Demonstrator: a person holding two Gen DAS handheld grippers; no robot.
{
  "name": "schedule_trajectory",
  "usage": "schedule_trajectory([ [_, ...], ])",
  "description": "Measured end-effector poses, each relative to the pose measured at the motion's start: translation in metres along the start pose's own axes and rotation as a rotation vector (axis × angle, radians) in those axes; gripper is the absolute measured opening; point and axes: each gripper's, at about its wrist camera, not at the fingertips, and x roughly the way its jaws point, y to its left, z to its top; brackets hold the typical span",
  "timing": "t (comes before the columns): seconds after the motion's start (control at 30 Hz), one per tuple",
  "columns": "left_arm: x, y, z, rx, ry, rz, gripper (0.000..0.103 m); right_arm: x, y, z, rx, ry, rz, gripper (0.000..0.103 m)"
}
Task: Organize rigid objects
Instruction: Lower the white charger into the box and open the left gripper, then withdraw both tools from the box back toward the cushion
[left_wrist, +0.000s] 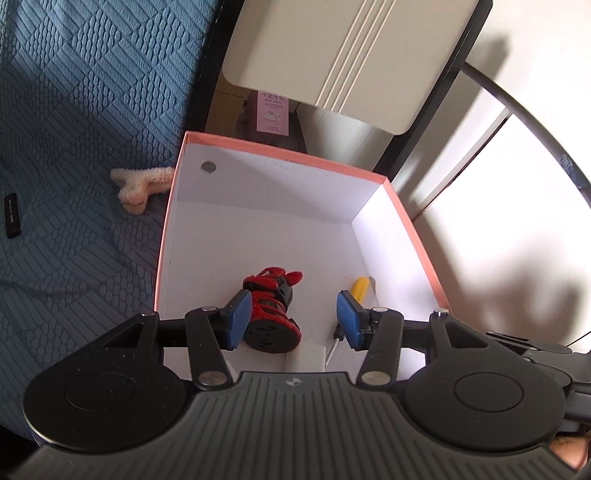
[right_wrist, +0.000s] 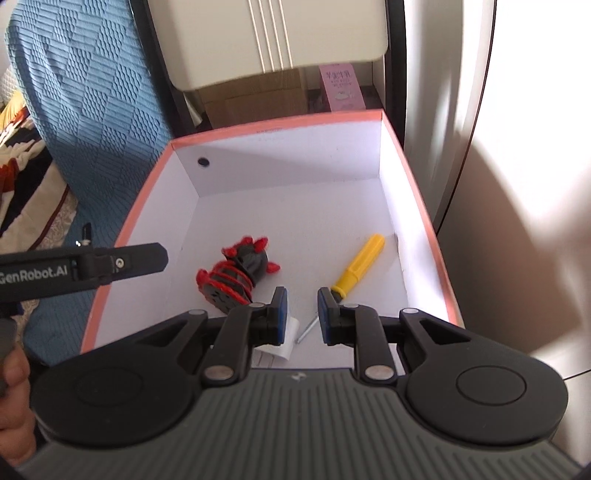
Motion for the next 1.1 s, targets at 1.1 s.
schedule_trajectory([
  [1.1, -0.148, 0.104, 0.002, 0.041, -0.263, 0.036, 0.057, -0.05, 0.141, -0.006, -0.103, -0.204, 0.035, 0.022],
])
